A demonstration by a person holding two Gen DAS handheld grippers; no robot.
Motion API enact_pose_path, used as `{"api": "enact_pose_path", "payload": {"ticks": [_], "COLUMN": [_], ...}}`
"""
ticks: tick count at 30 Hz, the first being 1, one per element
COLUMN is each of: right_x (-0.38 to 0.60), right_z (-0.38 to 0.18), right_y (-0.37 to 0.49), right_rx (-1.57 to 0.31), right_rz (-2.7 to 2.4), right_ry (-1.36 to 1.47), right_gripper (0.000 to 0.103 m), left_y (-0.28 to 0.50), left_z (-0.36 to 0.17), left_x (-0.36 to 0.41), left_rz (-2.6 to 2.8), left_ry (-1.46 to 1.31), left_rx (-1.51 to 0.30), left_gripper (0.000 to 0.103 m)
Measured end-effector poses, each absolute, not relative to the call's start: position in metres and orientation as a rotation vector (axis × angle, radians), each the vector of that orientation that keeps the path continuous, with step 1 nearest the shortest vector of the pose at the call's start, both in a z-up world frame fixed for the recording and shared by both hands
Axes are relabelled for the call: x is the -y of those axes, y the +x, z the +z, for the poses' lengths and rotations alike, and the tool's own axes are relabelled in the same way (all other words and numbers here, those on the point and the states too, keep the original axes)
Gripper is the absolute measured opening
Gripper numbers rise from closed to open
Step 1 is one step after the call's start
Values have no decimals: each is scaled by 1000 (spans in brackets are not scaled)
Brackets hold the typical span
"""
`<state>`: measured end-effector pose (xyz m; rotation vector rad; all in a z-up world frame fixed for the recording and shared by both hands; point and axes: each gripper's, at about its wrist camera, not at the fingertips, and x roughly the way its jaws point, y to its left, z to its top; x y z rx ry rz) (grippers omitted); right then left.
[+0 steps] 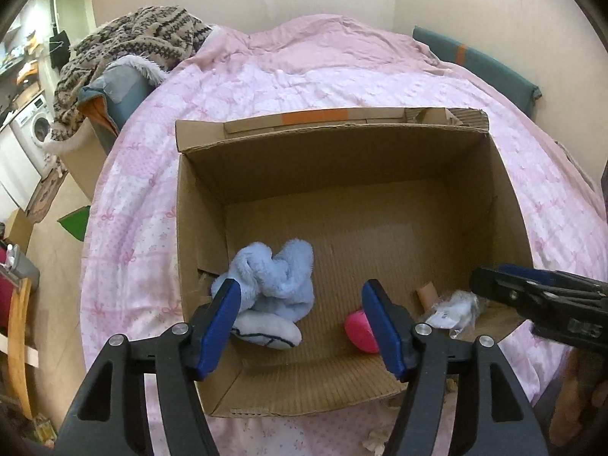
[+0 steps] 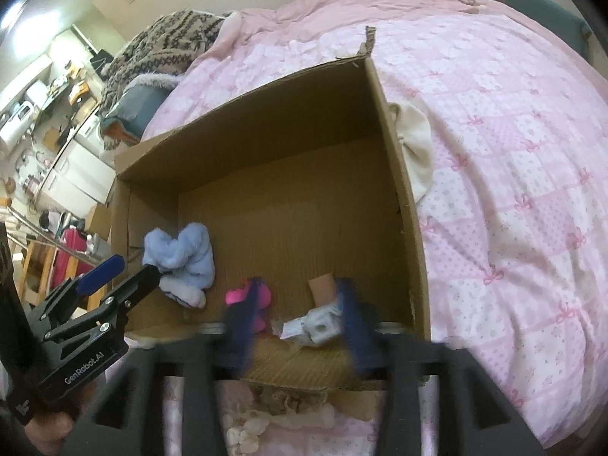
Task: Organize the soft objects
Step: 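Open both grippers to release the duck and sock pack, then withdraw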
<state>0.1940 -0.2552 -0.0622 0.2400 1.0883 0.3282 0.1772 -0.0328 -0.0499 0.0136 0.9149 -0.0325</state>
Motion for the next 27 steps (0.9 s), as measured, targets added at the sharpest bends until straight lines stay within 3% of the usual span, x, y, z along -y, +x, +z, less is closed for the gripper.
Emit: {"api": "enact_pose_path", "payload": {"ticks": [27], "right_x": [259], "right_z": [-40], "right_y": [174], "right_rx": [-1008], "right_rz": [335], "right_ry": [238], "right_gripper": [82], "left_y": [153], "left_z": [-34], "left_x": [21], "left_rz": [-5], "left_ry": [-22], "left_rx": [-896], "left_gripper": [64]}}
